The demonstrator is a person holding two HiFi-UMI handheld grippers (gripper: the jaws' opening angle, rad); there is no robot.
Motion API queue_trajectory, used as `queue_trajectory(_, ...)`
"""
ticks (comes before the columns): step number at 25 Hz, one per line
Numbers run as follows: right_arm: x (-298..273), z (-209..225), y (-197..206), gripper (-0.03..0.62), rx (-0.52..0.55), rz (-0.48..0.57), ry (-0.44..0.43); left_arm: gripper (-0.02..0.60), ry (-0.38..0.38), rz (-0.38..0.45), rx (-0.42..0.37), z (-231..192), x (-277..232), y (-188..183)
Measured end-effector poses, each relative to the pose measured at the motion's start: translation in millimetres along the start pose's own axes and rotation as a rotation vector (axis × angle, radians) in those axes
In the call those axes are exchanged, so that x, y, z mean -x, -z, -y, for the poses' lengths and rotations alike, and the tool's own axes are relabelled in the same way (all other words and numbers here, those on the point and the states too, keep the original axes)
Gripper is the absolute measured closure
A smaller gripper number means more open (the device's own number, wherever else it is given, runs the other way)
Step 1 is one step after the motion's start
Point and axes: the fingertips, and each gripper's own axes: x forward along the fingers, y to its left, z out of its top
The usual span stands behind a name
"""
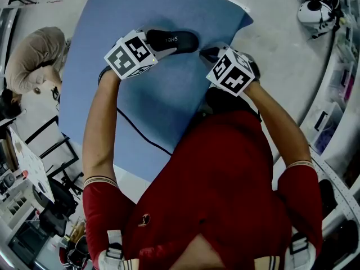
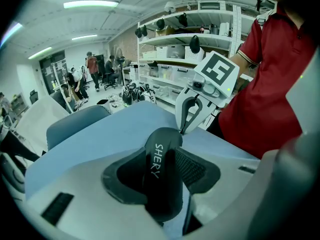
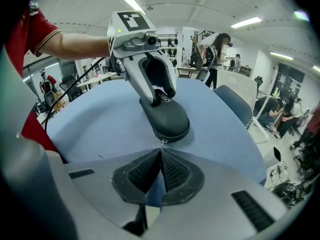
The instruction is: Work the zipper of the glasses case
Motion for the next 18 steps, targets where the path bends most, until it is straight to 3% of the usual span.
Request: queue_trajectory(18,-9,-13,-4,0.592,-0.130,0.020,-0.010,0.417,-0.013,0.032,0.034,-1,-4,-4)
